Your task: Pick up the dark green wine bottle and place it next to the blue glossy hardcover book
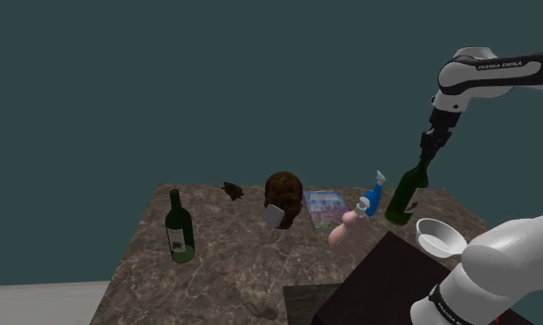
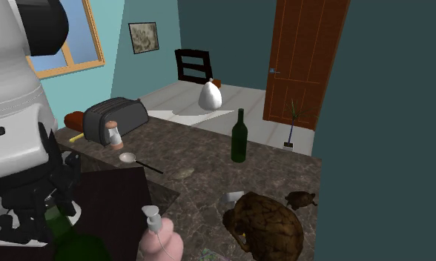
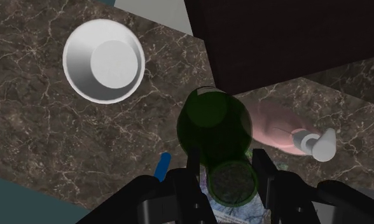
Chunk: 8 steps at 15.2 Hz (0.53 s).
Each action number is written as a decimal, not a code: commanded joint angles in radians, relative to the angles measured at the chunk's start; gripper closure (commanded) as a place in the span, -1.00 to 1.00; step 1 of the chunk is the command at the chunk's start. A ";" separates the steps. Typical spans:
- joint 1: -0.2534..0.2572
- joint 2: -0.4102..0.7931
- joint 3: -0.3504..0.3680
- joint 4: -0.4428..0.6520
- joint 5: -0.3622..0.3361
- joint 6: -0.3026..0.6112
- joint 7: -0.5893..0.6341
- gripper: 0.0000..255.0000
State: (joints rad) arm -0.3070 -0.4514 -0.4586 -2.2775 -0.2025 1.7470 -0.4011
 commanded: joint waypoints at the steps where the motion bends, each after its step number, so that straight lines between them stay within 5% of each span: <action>1: -0.001 0.004 -0.006 -0.024 -0.003 0.029 -0.001 1.00; 8: -0.003 0.026 -0.024 -0.101 -0.008 0.128 -0.002 1.00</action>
State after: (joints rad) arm -0.3100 -0.4276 -0.4804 -2.3668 -0.2100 1.8597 -0.4043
